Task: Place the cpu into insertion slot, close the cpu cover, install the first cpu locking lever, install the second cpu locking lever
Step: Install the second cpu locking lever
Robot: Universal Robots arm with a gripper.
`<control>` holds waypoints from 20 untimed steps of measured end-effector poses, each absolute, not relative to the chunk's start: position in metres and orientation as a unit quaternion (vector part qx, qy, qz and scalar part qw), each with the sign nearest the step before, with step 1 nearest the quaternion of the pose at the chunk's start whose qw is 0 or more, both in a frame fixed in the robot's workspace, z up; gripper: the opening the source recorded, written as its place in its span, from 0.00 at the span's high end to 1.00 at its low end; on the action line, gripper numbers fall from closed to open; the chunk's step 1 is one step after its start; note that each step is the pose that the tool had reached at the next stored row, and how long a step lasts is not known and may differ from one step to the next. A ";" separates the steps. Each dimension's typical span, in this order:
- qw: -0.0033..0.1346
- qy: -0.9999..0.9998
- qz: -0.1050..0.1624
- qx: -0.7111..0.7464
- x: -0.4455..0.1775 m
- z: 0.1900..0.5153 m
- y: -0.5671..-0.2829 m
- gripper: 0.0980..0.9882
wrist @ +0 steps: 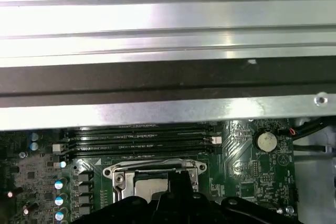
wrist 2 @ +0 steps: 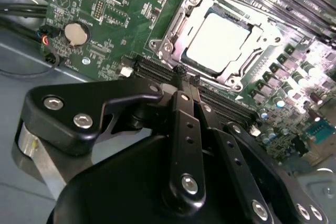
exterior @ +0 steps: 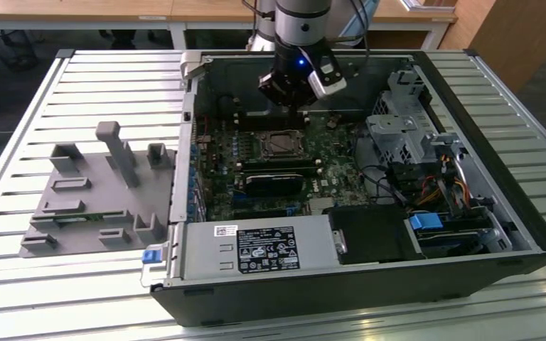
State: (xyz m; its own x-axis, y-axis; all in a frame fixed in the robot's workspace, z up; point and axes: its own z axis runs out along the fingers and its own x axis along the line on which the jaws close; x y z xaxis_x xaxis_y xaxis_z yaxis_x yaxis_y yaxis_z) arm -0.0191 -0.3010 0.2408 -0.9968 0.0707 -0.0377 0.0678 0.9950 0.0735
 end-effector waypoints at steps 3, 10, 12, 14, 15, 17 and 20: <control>0.020 0.999 0.036 0.035 -0.019 0.241 -0.309 0.99; 0.015 0.999 0.036 0.035 -0.019 0.241 -0.325 0.99; 0.015 0.999 0.036 0.035 -0.019 0.241 -0.330 0.99; 0.015 0.999 0.036 0.035 -0.019 0.241 -0.335 0.99; 0.015 0.999 0.036 0.035 -0.019 0.241 -0.338 0.99; 0.015 0.999 0.036 0.035 -0.019 0.240 -0.342 0.99; 0.015 0.999 0.036 0.035 -0.019 0.240 -0.343 0.99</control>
